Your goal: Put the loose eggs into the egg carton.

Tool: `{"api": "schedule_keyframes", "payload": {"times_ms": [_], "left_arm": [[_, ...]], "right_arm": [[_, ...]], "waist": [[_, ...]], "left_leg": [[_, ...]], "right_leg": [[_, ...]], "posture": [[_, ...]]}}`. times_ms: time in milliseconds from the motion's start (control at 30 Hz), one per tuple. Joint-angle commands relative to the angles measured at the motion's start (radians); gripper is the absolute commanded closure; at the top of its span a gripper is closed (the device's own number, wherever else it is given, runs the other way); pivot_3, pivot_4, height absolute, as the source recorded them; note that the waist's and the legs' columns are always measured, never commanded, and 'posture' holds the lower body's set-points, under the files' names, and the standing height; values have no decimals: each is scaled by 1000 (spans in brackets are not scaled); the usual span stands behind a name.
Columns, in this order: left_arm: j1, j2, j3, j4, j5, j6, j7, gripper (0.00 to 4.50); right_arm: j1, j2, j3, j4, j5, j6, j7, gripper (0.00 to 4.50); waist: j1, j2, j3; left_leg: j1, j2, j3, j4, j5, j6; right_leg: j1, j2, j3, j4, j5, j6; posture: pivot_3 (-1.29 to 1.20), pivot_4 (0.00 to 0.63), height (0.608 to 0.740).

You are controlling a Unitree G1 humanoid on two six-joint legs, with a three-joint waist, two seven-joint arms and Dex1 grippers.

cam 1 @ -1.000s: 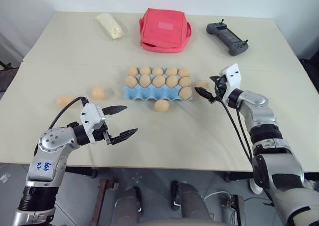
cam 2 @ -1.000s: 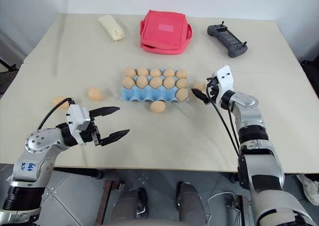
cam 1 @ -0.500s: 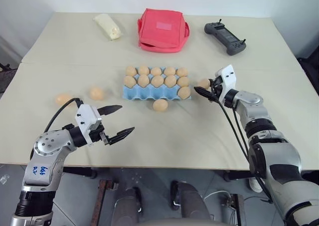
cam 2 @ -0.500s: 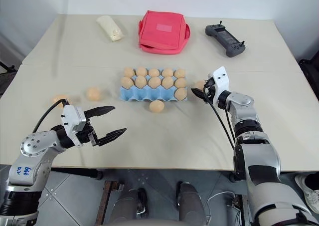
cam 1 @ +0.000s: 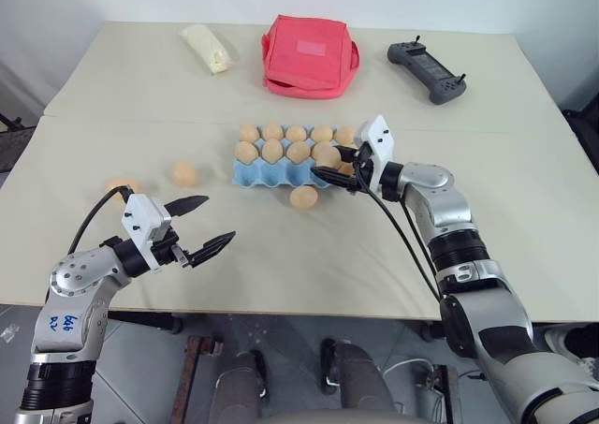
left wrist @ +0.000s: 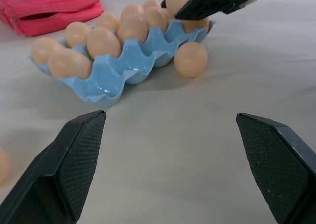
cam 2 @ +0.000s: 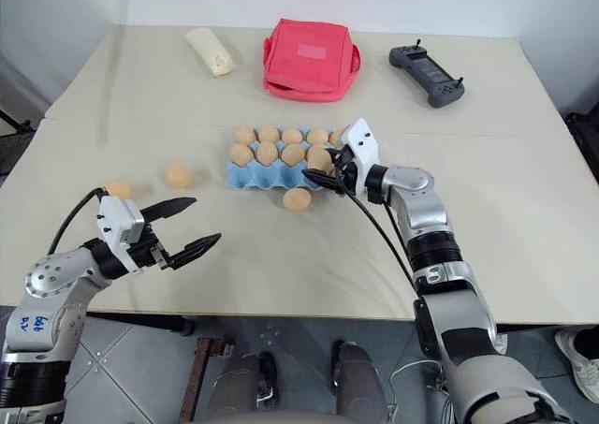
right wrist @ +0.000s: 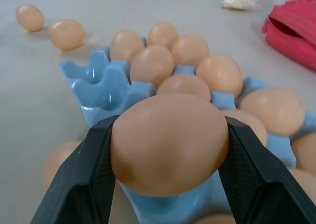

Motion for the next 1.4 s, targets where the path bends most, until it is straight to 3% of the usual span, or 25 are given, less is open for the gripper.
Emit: {"api": "schedule_keyframes", "payload": {"times_ms": [33,133,267,467,633,800,1033,1400], "left_arm": [[6,-2,24,-17,-9,-8,8,0],[10,-1,31,-23,-16,-2,12,0],[10,2,39,-20,-21,4,15,0],[-18,5,24,-5,-12,2,2,0],[-44,9,-4,17,-3,25,-8,0],[-103,-14,-42,66,15,8,-14,0],[-139,-24,-52,84,18,-6,-20,0],[-34,8,44,43,-4,-7,-6,0]], "right_arm": [[6,4,13,-40,-6,-9,-8,1040],[8,-9,-3,-75,21,3,-5,21],[56,-73,-23,-165,51,10,39,21],[247,-221,-117,-276,143,-93,174,21],[398,-333,-182,-282,189,-129,270,21],[444,-381,-223,-207,199,-168,294,21],[421,-343,-193,-217,210,-186,301,21],[320,-167,36,-426,143,154,120,21]], "waist": [[-1,0,0],[-1,0,0],[-1,0,0],[20,0,0],[24,0,0],[20,0,0],[20,0,0],[21,0,0]], "left_leg": [[0,0,0,0,0,0],[0,0,0,-1,0,0],[0,0,1,-1,0,0],[-1,0,2,-1,-2,1],[0,0,5,0,-2,1],[1,1,7,1,-2,1],[1,1,7,1,0,1],[1,2,5,2,-1,1]], "right_leg": [[0,0,0,0,0,0],[-1,0,0,0,0,0],[-2,0,0,1,0,0],[-2,0,-1,-1,0,0],[-2,0,-1,-1,0,0],[-2,1,-1,-1,1,0],[-1,1,0,-1,3,-1],[-3,0,0,0,3,-1]], "posture": [[0,150,740],[0,150,740],[0,150,740],[0,150,740],[0,150,740],[0,150,740],[0,150,740],[0,150,740]]}}
